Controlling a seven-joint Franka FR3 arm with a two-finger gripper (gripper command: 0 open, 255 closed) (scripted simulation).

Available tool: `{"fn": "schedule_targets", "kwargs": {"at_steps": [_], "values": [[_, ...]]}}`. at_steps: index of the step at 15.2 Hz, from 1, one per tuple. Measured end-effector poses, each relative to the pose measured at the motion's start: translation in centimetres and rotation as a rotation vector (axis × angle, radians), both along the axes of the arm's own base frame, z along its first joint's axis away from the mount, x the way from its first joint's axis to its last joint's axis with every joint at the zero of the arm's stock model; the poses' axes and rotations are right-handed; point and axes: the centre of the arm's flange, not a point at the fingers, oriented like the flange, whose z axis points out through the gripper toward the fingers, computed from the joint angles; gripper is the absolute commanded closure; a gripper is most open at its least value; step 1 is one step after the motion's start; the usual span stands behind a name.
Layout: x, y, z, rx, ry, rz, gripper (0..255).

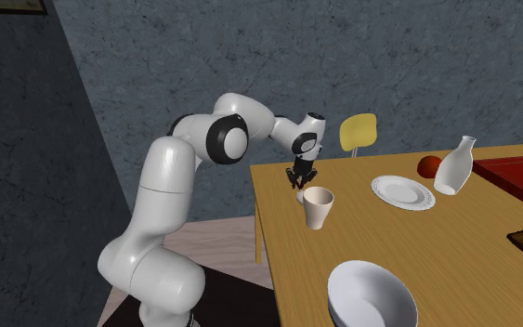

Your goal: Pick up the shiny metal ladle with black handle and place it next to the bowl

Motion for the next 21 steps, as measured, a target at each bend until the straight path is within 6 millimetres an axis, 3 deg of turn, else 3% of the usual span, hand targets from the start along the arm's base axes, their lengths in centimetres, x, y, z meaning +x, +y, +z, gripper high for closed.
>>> {"fn": "schedule_targets", "kwargs": {"at_steps": [9,21], "values": [[0.0,0.0,0.2,0.001,0.001,0.0,255],[0.1,0.0,6.3,0.001,0.001,0.001,255]]}}
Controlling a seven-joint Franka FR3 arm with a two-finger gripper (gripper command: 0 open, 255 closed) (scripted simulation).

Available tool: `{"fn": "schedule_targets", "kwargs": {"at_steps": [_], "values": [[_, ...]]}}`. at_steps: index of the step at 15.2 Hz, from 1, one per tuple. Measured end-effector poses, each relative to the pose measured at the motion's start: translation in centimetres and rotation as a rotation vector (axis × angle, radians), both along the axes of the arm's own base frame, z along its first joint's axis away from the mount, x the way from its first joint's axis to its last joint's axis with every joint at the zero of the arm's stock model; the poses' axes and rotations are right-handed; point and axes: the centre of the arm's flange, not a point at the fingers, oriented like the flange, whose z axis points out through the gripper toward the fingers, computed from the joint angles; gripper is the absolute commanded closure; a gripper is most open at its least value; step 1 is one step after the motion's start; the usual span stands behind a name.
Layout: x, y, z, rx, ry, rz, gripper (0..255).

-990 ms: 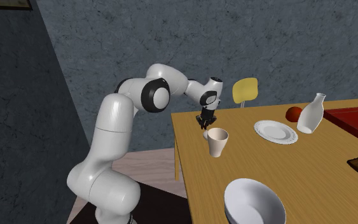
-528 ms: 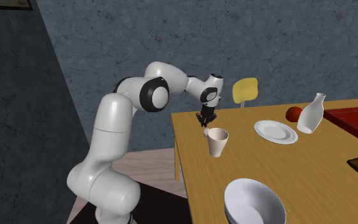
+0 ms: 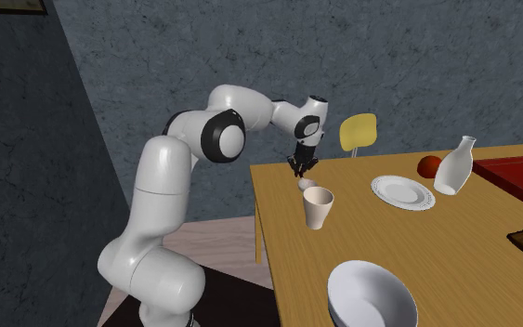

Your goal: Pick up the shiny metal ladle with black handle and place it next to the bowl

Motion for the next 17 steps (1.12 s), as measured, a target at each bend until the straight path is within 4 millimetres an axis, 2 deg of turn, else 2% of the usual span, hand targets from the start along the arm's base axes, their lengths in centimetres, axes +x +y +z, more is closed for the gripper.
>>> {"fn": "schedule_targets", "kwargs": {"at_steps": [17], "values": [[-0.1,0.0,9.0,0.0,0.0,0.0,255]]}}
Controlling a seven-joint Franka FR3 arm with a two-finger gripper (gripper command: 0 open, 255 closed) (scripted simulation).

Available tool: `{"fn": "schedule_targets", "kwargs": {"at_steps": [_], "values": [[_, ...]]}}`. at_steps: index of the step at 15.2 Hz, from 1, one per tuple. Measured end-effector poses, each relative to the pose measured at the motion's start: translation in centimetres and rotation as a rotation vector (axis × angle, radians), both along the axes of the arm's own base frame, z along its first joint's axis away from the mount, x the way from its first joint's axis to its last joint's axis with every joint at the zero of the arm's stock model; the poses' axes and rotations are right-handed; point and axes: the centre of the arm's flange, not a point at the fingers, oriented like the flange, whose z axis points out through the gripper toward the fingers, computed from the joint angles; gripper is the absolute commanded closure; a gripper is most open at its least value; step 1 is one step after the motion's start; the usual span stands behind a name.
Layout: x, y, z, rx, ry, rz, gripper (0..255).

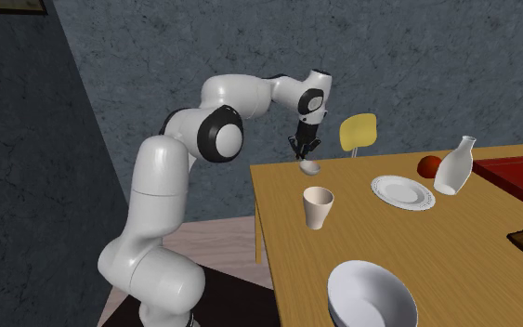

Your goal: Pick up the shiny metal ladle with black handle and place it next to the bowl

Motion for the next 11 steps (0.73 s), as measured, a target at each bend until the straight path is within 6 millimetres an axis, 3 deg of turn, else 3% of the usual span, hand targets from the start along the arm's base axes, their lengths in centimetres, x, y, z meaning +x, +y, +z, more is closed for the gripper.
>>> {"fn": "schedule_targets", "kwargs": {"at_steps": [6,11], "values": [[0.0,0.0,2.9,0.0,0.0,0.0,255],[-2.9,-4.2,3.4,0.0,0.001,-0.001,255]]}}
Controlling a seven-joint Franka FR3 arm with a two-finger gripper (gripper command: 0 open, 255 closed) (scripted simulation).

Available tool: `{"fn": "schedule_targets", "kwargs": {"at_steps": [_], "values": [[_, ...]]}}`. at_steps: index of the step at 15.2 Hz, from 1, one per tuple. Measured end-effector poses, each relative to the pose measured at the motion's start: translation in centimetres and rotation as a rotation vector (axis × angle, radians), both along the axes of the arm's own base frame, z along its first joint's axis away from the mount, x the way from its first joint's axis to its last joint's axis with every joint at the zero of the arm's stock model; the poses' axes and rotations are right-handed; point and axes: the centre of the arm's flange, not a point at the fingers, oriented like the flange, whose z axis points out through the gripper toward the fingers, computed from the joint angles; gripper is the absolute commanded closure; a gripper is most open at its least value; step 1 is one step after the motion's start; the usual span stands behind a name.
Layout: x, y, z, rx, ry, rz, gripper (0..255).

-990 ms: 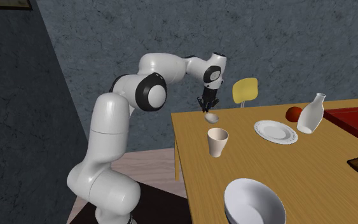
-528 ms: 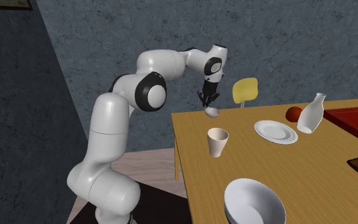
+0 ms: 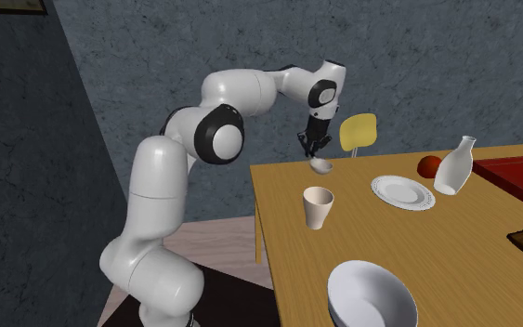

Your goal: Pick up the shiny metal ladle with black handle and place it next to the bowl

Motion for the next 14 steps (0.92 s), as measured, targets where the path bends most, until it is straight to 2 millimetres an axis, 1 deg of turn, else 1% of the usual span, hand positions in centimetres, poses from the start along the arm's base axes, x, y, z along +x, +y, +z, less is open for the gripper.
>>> {"fn": "schedule_targets", "kwargs": {"at_steps": [1,3,7,9,12,14], "values": [[-0.7,-1.1,0.1,0.0,0.0,0.0,255],[-2.6,-3.2,-0.4,0.0,0.0,0.0,255],[-4.9,-7.5,-0.2,0.0,0.0,0.0,255],[-7.0,-9.7,0.0,0.0,0.0,0.0,255],[-8.8,-12.9,-0.5,0.0,0.0,0.0,255],[-10.4,-15.0,0.0,0.0,0.0,-0.001,255]]}}
